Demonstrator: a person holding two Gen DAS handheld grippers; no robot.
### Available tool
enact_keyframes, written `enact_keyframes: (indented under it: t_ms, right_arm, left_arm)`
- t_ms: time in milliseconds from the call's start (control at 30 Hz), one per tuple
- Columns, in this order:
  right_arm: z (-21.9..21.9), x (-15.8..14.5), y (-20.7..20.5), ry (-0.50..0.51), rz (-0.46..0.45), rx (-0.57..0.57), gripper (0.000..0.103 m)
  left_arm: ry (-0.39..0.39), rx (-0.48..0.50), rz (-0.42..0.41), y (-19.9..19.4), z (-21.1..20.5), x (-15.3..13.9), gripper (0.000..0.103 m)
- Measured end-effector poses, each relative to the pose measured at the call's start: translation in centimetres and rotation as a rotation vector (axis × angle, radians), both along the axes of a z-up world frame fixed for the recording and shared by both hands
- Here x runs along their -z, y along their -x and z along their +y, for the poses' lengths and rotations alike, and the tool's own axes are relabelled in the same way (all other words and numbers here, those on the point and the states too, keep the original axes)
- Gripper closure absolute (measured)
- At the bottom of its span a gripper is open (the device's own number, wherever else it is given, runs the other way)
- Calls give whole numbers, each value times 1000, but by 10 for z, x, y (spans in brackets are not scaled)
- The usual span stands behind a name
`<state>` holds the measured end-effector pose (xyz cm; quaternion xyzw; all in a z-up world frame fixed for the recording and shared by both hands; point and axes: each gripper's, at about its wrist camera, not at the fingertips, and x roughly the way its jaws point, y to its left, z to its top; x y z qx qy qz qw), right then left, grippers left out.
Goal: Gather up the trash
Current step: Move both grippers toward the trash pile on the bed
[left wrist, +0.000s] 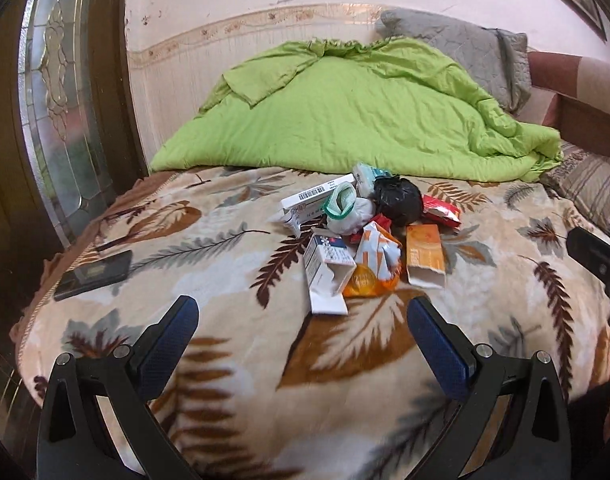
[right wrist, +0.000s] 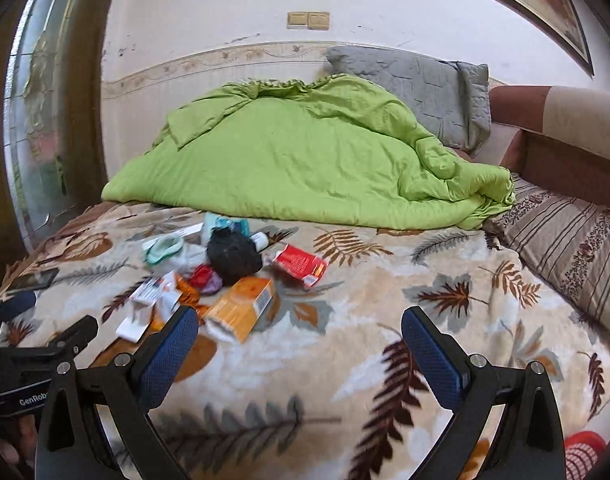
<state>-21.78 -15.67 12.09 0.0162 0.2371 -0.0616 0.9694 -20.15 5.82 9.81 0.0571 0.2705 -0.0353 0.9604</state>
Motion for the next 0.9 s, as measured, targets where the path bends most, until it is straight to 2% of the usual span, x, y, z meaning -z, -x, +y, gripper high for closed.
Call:
enact_keyframes:
  t_ms: [167, 267, 367, 567, 700, 900]
  right_arm:
    - [1, 1, 25, -37, -9, -32, 1]
    - [-1, -2, 32, -54, -37, -24, 1]
    - [-2, 0, 30, -70, -21, -16, 1]
    - [-5, -1, 29, -78, -16, -5, 1]
    - [-3, -2, 32, -67, -26, 5, 0]
    - [4, -1, 28, -51, -5, -6, 0]
  left_arm:
    - [5, 6, -11, 24, 9, -4, 0]
    - [9, -13, -7, 26, 12, -8, 0]
    - [-4, -30, -17, 27, 14, -11, 0]
    - [27, -25, -9, 20, 14, -11, 0]
    - [29, -15, 20, 12, 15, -2, 0]
    - [72, -18, 85, -1, 19, 10, 0]
